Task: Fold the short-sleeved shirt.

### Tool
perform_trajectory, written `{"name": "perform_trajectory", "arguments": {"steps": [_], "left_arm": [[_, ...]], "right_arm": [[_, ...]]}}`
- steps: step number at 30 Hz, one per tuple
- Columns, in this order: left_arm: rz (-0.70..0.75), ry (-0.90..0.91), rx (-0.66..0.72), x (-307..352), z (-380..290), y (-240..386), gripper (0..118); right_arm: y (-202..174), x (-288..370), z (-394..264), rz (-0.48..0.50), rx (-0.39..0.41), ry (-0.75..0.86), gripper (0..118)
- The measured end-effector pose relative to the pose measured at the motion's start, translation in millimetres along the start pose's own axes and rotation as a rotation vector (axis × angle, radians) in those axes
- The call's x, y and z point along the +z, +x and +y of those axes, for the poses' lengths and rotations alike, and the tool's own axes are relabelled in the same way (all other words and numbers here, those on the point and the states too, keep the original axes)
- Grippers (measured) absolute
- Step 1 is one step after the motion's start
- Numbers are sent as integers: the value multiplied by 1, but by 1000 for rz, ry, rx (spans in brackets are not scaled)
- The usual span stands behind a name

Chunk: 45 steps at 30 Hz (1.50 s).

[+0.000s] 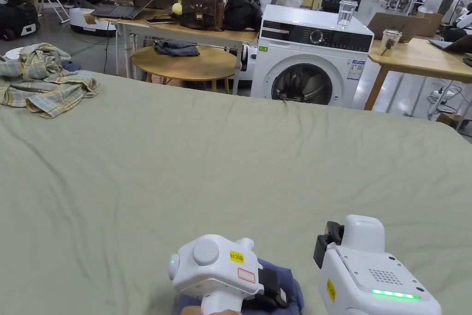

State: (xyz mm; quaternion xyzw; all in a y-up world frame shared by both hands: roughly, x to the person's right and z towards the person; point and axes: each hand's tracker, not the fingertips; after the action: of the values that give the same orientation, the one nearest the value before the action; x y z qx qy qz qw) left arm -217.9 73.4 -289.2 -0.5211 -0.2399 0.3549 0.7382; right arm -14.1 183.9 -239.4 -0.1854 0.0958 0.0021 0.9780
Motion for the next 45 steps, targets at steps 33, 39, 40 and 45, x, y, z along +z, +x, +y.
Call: {"name": "perform_trajectory", "arguments": {"steps": [33, 39, 40, 45], "left_arm": [[625, 1167, -623, 188, -60, 20, 0], [663, 1180, -643, 196, -65, 22, 0], [665, 1178, -647, 197, -66, 23, 0], [685, 1172, -677, 199, -74, 26, 0]], "right_arm": [[-31, 6, 30, -1, 45, 256, 0], [-32, 23, 23, 22, 58, 224, 0], [-33, 25, 17, 29, 60, 175, 0], [-46, 22, -28, 102, 105, -55, 0]]}}
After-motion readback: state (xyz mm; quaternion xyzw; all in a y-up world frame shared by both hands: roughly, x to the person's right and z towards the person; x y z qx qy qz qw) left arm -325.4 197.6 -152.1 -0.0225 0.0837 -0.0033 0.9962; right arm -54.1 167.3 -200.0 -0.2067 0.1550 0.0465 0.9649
